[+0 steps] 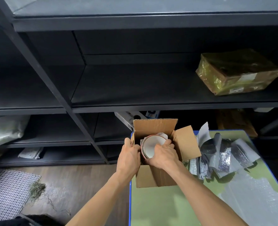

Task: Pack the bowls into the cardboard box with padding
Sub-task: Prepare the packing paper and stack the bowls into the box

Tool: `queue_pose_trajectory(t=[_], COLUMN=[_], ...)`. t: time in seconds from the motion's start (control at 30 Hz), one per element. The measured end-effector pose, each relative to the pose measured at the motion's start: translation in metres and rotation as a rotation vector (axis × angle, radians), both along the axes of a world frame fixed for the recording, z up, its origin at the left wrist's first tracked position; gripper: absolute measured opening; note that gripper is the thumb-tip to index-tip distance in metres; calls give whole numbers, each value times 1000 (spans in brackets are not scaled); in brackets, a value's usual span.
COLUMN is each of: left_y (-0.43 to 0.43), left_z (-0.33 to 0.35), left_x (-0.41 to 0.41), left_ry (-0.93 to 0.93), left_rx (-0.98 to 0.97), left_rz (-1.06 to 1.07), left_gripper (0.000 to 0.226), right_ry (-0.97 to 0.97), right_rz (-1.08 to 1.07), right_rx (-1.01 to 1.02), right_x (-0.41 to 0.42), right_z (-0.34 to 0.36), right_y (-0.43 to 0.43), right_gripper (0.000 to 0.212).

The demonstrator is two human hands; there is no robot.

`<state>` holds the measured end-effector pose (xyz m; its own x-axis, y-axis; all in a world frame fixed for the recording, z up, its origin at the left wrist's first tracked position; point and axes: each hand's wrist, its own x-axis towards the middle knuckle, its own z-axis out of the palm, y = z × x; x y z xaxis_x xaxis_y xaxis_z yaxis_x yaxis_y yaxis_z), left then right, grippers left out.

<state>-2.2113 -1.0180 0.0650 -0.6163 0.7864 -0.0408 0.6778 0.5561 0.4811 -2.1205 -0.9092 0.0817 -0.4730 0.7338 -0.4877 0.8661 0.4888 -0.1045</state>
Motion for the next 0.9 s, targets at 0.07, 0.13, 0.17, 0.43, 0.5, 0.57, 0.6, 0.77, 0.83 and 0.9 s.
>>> queue_pose_trajectory(t=[0.07,0.13,0.17,0.43,0.5,0.57,0.6,0.77,0.83,0.9], left_y=[0,1,1,-8,-15,-23,-27,-47,-51,-51], left_z=[0,0,0,6,10,13,13,8,5,4], left_x=[0,0,0,-2,-2,-1,0,11,17,25], left_ry=[-3,4,9,59,83,101,105,155,193,221], left_rx=[-7,-14,-20,6,6,18,28,120,168,218], left_rz=[0,5,7,5,-16,-38,-46,-101,-121,-141], left_gripper=[18,18,18,17,19,26,29,34,31,27], right_ry=[17,30,35,60,95,146,180,406,491,529], right_rz=[6,8,9,38,60,103,128,223,236,240], right_rx=[-1,-12,-18,-24,23,96,128,171,193,217], right_x=[2,4,4,8,15,24,30,66,82,95], right_z=[-1,0,0,6,7,10,11,15,16,16], right_y=[0,0,0,-2,-3,-5,-6,-11,-15,-20], right_gripper=[87,89,89,89,85,76,68,38,31,24])
